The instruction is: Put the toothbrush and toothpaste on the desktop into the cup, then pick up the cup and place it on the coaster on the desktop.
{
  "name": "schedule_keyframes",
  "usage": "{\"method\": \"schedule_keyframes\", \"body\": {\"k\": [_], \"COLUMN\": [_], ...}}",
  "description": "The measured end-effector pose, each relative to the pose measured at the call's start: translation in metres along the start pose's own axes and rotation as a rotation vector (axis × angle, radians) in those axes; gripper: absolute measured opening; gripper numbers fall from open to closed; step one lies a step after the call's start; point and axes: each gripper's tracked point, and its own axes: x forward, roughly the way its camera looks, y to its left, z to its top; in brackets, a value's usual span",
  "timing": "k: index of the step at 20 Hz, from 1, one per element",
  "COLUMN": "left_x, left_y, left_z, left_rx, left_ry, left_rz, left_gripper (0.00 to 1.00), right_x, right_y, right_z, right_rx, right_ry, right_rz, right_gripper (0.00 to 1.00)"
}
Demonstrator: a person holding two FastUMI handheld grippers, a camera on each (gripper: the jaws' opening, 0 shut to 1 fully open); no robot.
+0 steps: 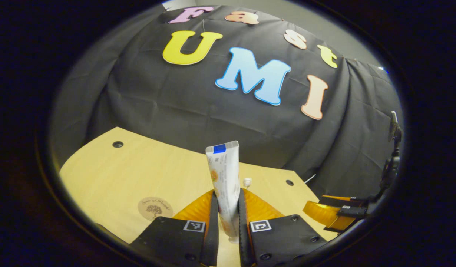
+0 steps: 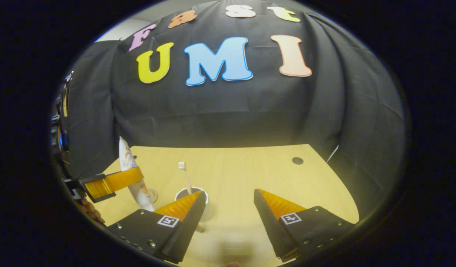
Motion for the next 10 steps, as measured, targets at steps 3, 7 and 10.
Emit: {"method": "schedule_keyframes", "body": {"k": [3,7,10], "left_x": [0.022,0.050,0.060], "left_y": [-0.014,-0.021,-0.029], "left_z": [0.004,-0.001,-0.013], "left_rx": [-0.018,-0.006,0.016], "left_ry": [-0.051,-0.102,-0.100], "left_rz": [-0.038,-0.049,-0.057], "left_gripper": [0.30,0.30,0.30], "right_x": [-0.012,-0.019,-0.021], "right_y": [-0.015,-0.029,-0.038], "right_z": [-0.014,-0.027,-0.035], "right_rx": [0.015,0.051,0.056], "right_ry": [0.020,0.043,0.056], "right_rz": [-0.009,-0.006,-0.013], "right_gripper": [0.84,0.84,0.83]}}
